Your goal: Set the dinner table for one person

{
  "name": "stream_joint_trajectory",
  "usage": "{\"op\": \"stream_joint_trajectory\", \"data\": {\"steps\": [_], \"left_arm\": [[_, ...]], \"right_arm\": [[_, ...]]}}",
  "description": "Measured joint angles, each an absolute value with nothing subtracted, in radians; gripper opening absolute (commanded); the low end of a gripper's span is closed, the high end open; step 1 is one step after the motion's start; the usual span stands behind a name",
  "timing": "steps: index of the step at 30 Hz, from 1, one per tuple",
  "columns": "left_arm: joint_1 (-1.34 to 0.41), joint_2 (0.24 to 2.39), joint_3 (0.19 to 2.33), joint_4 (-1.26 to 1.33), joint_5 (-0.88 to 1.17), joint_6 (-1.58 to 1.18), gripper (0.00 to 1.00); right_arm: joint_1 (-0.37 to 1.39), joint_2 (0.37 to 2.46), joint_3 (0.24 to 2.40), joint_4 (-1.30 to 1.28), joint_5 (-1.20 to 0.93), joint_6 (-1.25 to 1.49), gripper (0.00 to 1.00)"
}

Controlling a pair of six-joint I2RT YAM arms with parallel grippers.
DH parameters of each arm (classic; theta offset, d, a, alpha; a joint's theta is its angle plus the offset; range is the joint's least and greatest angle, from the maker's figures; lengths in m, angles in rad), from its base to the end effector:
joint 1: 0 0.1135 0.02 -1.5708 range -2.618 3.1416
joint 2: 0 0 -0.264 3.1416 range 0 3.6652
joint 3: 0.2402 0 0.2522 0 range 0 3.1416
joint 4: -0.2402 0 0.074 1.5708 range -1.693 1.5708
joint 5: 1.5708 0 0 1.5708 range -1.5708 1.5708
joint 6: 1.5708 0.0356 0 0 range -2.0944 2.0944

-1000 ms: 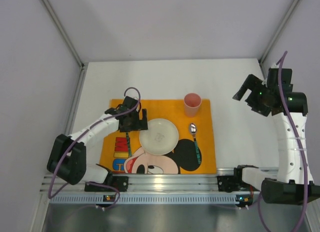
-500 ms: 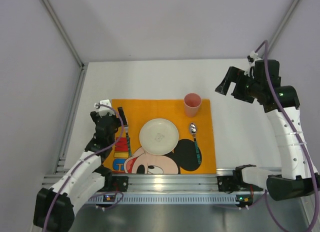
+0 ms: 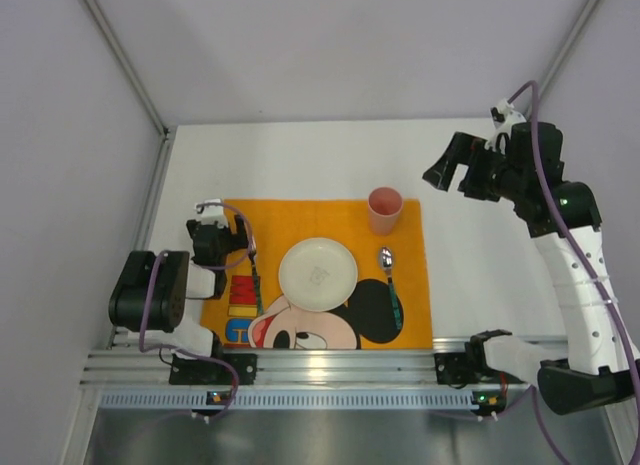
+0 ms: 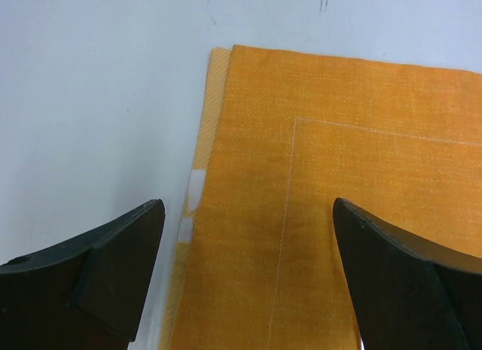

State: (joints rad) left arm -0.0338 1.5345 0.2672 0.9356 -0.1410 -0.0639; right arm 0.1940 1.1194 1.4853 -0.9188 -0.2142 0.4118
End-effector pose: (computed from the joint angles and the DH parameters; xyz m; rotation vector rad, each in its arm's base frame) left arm 0.2442 -0.0033 0.1259 -0.1241 1.8956 0.0677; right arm 0.1994 0.0469 0.4376 0.1061 2.1631 0.5817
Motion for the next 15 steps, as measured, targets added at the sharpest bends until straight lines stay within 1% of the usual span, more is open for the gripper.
{"op": "stream_joint_trajectory", "data": {"steps": [2,8,15], "left_arm": [[-0.019,1.583,0.293,0.949,-0.107,-0.064,0.99],[-0.013,1.587,0.295,1.032,-0.067,-0.056,0.99],[-0.013,1.587,0.294,1.047,-0.062,-0.053,0.99]], "right_arm": [[0.198,1.122,1.479,-0.892,-0.223,0.412,1.00],[0.203,1.119,1.419,-0.818,-0.249,0.412,1.00],[0.203,1.094,1.347,-0.728,-0.275,0.416,1.00]]}}
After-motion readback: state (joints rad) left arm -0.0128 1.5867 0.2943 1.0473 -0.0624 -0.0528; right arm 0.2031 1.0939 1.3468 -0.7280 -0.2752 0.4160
